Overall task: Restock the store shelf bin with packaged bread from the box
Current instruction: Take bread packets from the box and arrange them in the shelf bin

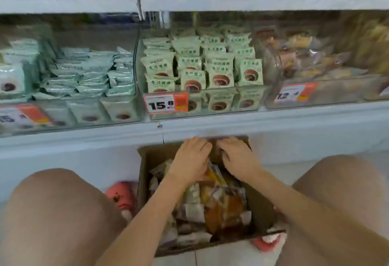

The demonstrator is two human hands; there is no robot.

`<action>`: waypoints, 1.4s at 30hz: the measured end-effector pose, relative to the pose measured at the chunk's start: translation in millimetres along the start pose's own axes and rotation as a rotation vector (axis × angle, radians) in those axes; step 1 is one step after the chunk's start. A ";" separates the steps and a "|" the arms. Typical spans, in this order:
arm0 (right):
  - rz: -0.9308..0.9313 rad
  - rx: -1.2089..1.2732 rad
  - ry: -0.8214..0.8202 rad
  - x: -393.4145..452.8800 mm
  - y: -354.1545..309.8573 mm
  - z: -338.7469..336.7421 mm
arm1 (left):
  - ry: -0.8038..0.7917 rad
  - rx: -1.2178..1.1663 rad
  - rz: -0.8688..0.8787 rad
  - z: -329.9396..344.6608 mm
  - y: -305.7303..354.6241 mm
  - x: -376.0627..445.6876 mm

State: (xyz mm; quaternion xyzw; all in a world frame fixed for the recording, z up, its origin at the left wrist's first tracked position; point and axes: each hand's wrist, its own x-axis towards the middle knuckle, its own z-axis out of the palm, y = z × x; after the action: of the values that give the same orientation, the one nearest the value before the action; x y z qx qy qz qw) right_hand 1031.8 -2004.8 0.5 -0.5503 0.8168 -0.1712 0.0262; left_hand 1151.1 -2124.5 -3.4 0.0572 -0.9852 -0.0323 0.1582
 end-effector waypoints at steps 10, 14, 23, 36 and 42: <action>0.272 -0.173 -0.619 -14.3 1.1 110.8 | -0.539 -0.179 -0.518 54.5 -13.4 -98.8; 0.216 -0.211 -0.546 0.8 -15.8 140.1 | -0.437 -0.183 -0.520 51.6 -3.0 -94.1; 0.276 -0.235 -0.395 0.9 -15.2 149.5 | -0.292 -0.702 -0.915 55.0 -9.7 -95.9; -0.166 0.084 -0.318 -40.4 -94.3 83.0 | -0.043 -1.783 -1.601 38.3 -36.7 -92.2; 0.046 0.351 -0.071 -16.9 -74.2 14.6 | -0.085 -1.773 -1.276 0.6 -42.2 -93.5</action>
State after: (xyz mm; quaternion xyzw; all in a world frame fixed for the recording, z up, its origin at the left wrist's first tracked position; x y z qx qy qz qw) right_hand 1107.9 -2018.0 7.2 -0.5242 0.7853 -0.2910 0.1545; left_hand 1243.5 -2154.8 -36.2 0.4220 -0.4057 -0.8083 0.0630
